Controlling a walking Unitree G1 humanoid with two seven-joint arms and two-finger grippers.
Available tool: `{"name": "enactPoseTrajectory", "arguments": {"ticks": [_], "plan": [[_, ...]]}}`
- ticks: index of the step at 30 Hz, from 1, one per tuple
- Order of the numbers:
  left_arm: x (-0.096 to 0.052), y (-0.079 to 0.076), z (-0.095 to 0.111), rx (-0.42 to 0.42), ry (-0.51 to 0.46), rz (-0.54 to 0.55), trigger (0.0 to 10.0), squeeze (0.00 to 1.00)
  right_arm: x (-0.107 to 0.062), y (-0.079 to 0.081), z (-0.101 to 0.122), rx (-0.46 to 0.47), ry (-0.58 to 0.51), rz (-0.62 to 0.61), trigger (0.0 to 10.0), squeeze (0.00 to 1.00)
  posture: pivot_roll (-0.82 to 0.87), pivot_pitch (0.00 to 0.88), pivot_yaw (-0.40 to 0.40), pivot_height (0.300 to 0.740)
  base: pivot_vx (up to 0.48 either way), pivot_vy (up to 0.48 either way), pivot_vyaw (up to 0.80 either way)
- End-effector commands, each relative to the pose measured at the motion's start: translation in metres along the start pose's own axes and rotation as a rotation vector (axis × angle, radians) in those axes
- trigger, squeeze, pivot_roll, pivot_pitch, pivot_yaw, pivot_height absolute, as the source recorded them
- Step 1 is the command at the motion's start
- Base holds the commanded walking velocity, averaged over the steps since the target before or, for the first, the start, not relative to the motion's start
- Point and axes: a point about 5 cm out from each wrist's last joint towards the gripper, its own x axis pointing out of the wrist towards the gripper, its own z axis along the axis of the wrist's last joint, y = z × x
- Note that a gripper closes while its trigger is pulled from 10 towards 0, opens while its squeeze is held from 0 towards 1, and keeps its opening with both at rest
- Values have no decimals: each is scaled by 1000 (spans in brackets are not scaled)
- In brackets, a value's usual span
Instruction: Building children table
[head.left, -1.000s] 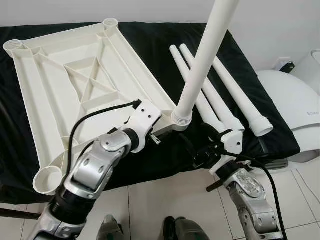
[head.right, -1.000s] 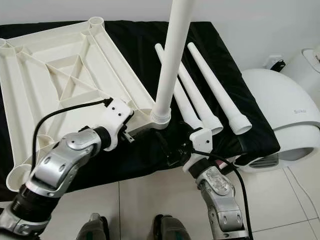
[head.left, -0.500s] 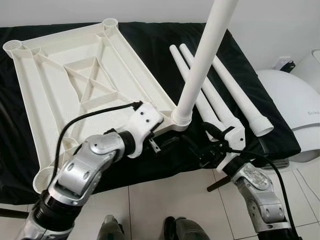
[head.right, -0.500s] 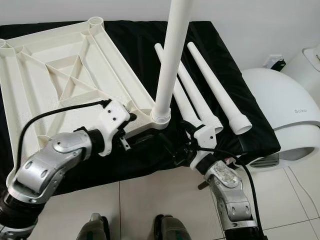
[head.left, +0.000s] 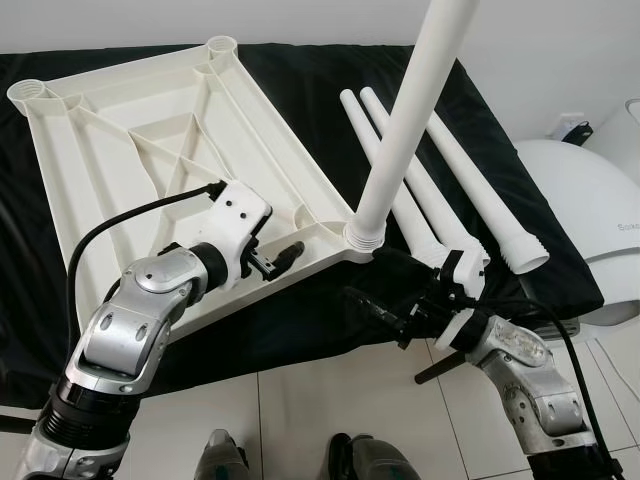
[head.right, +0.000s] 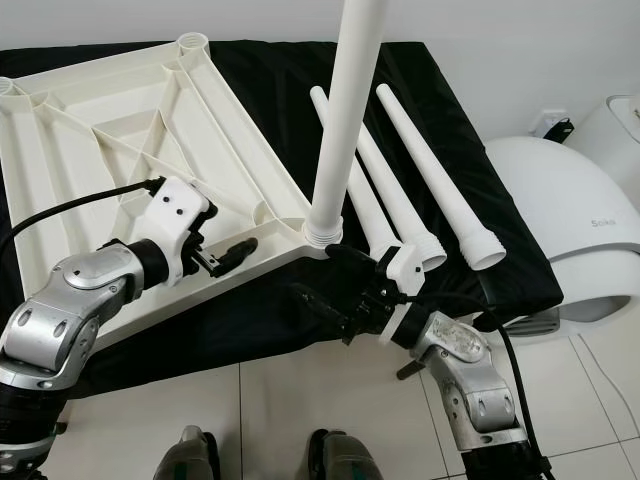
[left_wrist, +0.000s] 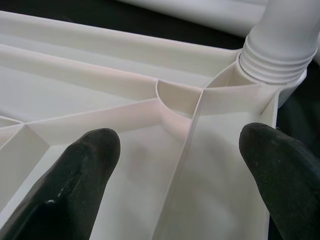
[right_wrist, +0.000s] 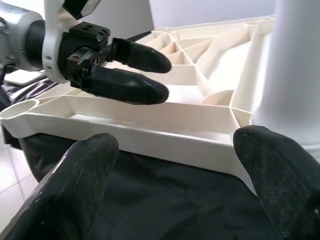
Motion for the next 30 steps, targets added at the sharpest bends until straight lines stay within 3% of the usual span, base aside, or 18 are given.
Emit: {"name": "enactPoseTrajectory", "arguments": {"ticks": [1, 5, 8, 11, 13, 19, 30], "plan": [[-5, 8, -1, -29, -16, 199, 10000, 0, 2, -6, -1, -5, 3, 24, 10000, 0, 63, 195, -59, 740, 0, 0, 0], [-6, 9, -2, -56, -28, 241, 10000, 0, 4, -10, -2, -3, 4, 33, 10000, 0, 66, 197, -58, 740, 0, 0, 0], [-7, 11, -3, -158, -64, 370, 10000, 0, 5, -19, -3, 27, 19, 74, 10000, 0, 78, 205, -56, 740, 0, 0, 0], [-8, 12, -2, -177, -74, 413, 10000, 0, 4, -21, -3, 30, 27, 96, 10000, 0, 79, 208, -56, 740, 0, 0, 0], [-10, 14, 0, -227, -99, 528, 10000, 0, 4, -28, -3, 62, 47, 157, 10000, 0, 81, 215, -55, 740, 0, 0, 0], [-12, 13, 4, -221, -116, 576, 10000, 0, 9, -40, 1, 79, 40, 208, 10000, 0, 93, 231, -48, 740, 0, 0, 0], [-14, 2, 9, -228, -115, 611, 10000, 0, 18, -47, 12, 104, 18, 321, 10000, 0, 116, 270, -49, 740, 0, 0, 0]]}}
